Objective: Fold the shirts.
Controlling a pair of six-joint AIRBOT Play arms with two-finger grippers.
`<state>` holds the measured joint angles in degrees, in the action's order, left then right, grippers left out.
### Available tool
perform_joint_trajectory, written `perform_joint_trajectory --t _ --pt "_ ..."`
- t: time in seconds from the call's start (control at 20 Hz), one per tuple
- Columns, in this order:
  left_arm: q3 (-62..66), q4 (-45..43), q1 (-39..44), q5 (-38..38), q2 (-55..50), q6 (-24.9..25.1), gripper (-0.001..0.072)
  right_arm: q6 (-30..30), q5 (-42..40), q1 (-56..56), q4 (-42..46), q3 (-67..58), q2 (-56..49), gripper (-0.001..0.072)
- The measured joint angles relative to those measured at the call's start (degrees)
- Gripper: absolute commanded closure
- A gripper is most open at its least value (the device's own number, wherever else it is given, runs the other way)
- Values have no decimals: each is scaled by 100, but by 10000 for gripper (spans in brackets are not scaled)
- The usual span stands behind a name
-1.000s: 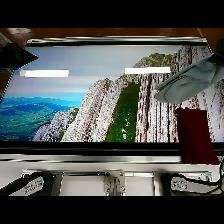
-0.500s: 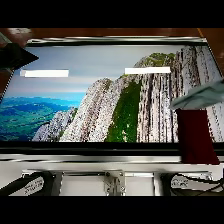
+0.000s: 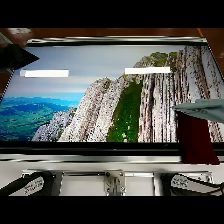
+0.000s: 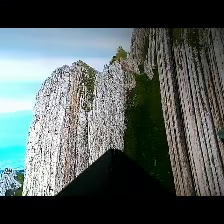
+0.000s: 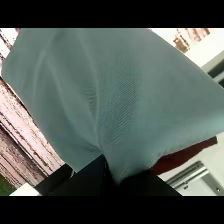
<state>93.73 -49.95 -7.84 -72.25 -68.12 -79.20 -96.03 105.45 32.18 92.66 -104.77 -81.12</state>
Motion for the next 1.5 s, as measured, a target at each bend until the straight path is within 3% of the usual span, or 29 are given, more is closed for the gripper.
perform_joint_trajectory --t 0.5,0.9,0.95,1.0,1.05,1.3,1.5 --pt "0 4 0 -26 4 236 671 -619 9 155 1058 3318 1362 649" --pt "0 129 0 -96 24 264 671 -1410 -1021 527 1202 5080 1731 647" --pt "0 179 0 -98 24 264 670 -1486 -1158 535 1198 5235 1742 599" --pt "0 225 0 -98 24 264 671 -1565 -1303 544 1182 5386 1746 380" --pt "0 258 0 -98 24 264 671 -1639 -1449 546 1191 5532 1753 111" --pt "0 345 0 -87 -7 264 671 -1788 -1735 557 1628 5729 1777 88" --pt "0 352 2 -48 -131 299 672 -1775 -1886 544 2142 4848 1976 89"
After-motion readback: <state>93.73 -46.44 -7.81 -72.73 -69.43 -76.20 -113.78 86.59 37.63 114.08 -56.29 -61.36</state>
